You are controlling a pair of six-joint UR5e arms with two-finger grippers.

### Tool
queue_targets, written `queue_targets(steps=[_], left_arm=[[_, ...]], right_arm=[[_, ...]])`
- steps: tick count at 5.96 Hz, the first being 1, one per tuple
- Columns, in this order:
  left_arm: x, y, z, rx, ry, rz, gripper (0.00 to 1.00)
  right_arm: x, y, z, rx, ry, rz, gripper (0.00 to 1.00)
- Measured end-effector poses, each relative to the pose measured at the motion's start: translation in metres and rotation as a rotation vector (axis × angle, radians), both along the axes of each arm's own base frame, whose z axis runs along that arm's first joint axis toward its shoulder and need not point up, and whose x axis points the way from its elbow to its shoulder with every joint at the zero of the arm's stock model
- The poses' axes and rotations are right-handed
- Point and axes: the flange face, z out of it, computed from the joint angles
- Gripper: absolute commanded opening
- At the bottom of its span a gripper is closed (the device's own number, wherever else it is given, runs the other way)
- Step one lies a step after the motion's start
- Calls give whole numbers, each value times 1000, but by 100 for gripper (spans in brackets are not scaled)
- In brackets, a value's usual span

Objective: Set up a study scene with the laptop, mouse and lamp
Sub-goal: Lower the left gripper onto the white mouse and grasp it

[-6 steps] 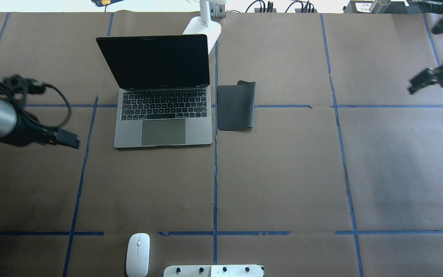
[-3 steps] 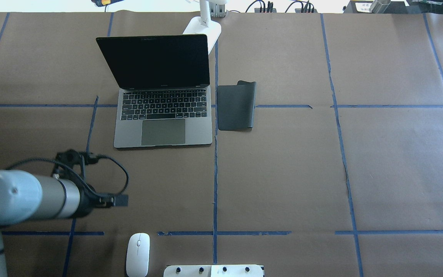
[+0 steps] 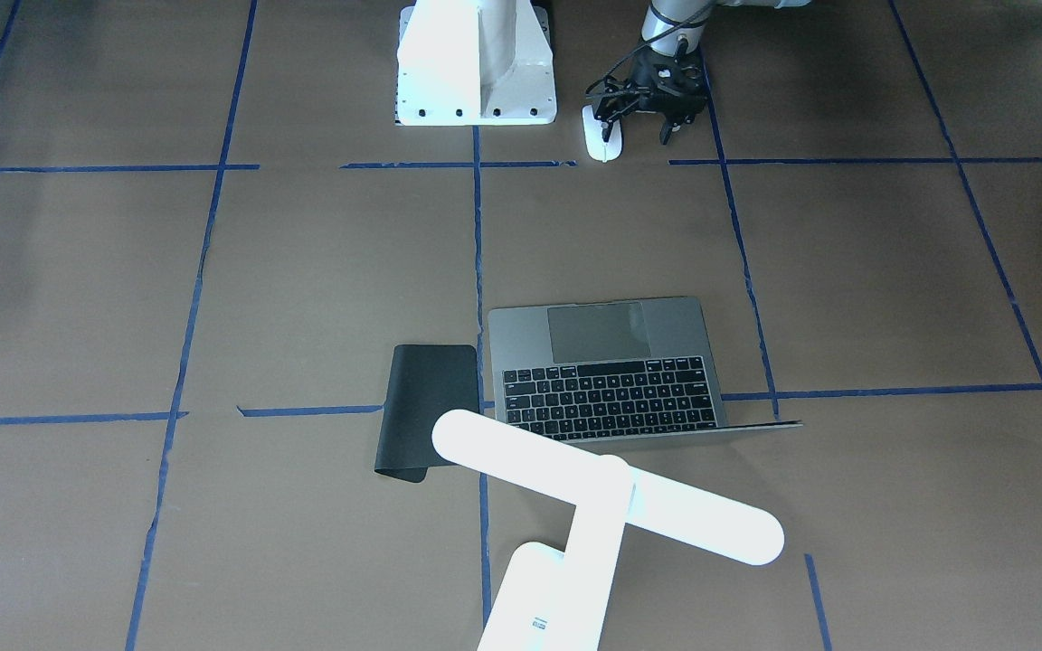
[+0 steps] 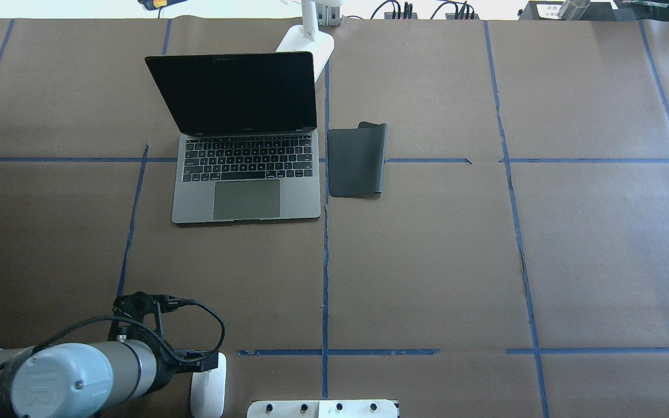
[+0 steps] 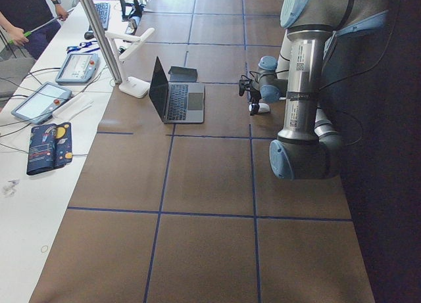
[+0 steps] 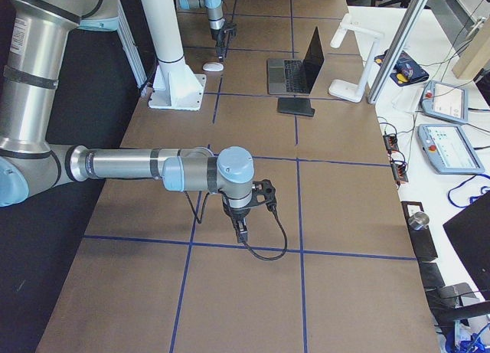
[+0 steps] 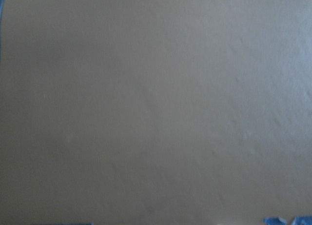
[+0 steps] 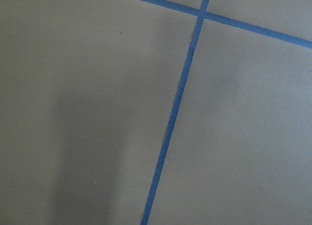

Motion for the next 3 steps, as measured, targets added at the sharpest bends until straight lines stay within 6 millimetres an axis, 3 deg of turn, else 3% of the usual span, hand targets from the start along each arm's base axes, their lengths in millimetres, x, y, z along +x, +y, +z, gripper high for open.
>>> queue_targets(steps=[3], left_arm=[[27,43,-9,-23,-48,62,100]], right_arm=[[0,10,-2,-7,-22,7,100]])
